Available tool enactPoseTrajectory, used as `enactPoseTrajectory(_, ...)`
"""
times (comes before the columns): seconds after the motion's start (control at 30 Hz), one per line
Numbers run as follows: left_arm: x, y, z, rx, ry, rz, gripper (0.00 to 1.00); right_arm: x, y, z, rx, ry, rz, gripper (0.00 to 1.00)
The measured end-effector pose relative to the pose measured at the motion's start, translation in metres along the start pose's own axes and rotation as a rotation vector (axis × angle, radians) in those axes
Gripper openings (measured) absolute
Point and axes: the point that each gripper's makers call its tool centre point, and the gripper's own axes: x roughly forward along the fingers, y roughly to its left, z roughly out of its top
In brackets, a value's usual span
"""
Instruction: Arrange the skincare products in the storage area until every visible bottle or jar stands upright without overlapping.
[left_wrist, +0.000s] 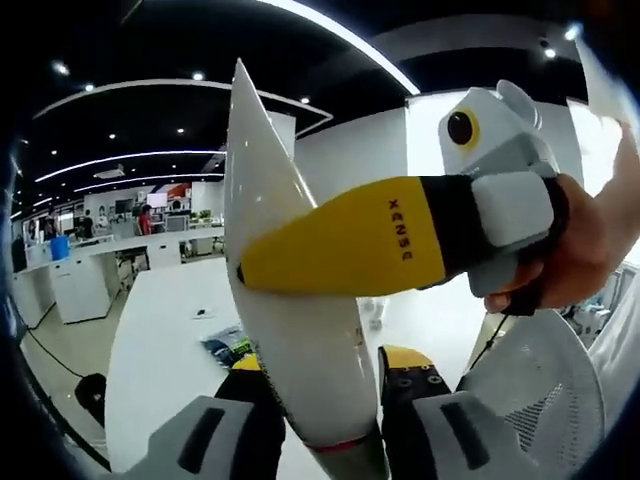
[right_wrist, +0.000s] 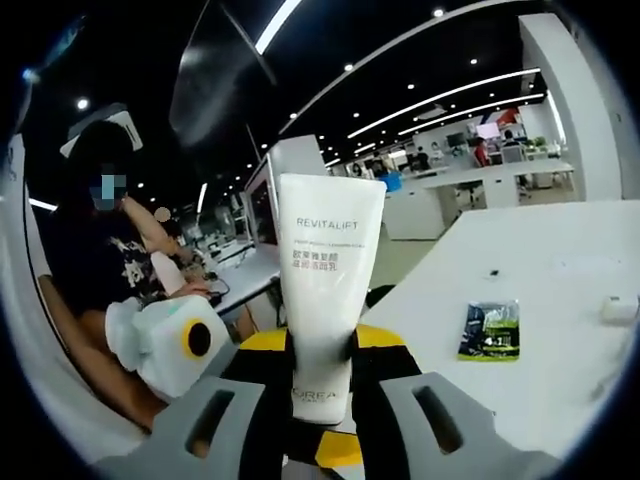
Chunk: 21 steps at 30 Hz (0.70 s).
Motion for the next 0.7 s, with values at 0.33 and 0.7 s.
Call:
enactPoseTrajectory(0.33, -0.004, 0.007, -0.002, -0.068, 0.018, 0.022, 0.29, -0.001, 0.004, -0.004, 0.015, 0.003, 0.010, 0.19)
enactPoseTrajectory(0.7, -0.005, 0.003, -0.005, -0.088, 0.035, -0.018, 0.27, -0.005, 0.002, -0.008, 0.041, 0.018, 0.015, 0.23)
